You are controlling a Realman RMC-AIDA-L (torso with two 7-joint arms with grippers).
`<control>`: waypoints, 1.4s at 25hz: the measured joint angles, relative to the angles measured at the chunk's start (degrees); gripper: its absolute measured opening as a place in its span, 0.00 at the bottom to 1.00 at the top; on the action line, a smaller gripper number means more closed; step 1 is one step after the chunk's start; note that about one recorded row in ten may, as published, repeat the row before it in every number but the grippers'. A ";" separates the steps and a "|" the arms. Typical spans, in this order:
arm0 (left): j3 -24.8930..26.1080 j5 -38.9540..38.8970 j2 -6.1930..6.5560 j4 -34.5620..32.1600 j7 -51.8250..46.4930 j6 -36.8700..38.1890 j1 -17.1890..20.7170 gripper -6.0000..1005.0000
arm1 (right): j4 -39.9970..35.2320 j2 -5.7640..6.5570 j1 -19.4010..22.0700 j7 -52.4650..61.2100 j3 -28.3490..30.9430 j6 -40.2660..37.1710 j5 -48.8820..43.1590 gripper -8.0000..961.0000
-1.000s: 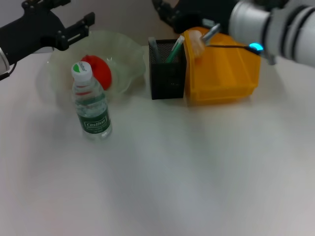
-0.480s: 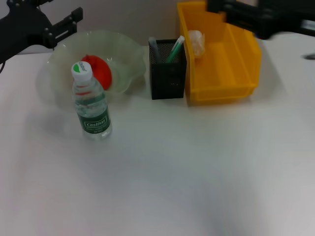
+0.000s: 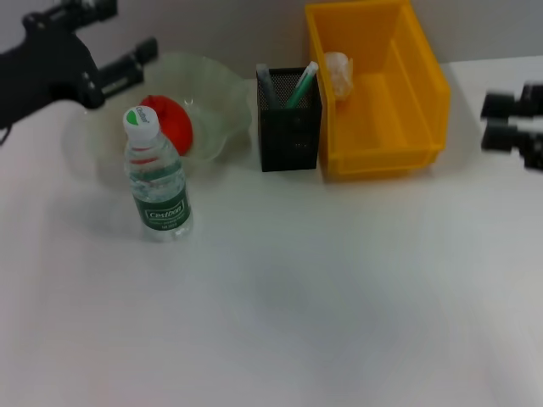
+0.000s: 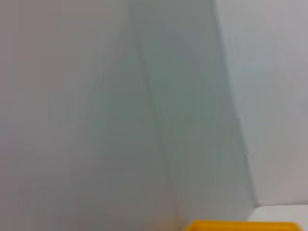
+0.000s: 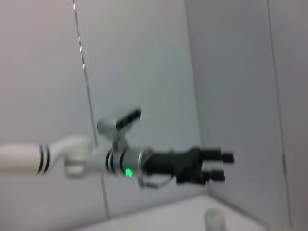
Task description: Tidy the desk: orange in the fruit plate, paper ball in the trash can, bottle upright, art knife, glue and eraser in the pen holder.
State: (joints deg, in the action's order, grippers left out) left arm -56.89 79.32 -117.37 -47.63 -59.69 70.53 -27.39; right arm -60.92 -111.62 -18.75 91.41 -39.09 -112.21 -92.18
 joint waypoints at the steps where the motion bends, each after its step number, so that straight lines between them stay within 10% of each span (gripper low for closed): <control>1: -0.25 0.60 0.47 0.20 -0.43 1.91 0.03 0.68 | 0.00 0.00 0.00 0.00 0.00 0.00 0.00 0.39; 13: -0.50 12.20 2.30 0.67 -5.74 20.14 -0.92 0.68 | 1.00 0.23 -4.27 -4.96 -0.15 -0.65 -8.03 0.41; 29: -0.35 16.05 0.88 0.23 -9.93 20.43 -1.65 0.68 | 2.36 -2.73 -10.59 -10.92 -0.54 0.14 -16.16 0.44; 35: -0.54 18.25 0.94 -0.03 -12.04 20.55 -2.00 0.68 | 5.89 -3.75 -12.31 -10.94 -1.57 4.67 -18.60 0.62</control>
State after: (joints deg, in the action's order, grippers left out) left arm -57.43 97.57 -116.43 -47.67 -71.72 91.08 -29.39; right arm -55.02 -115.37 -31.07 80.46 -40.66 -107.54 -110.78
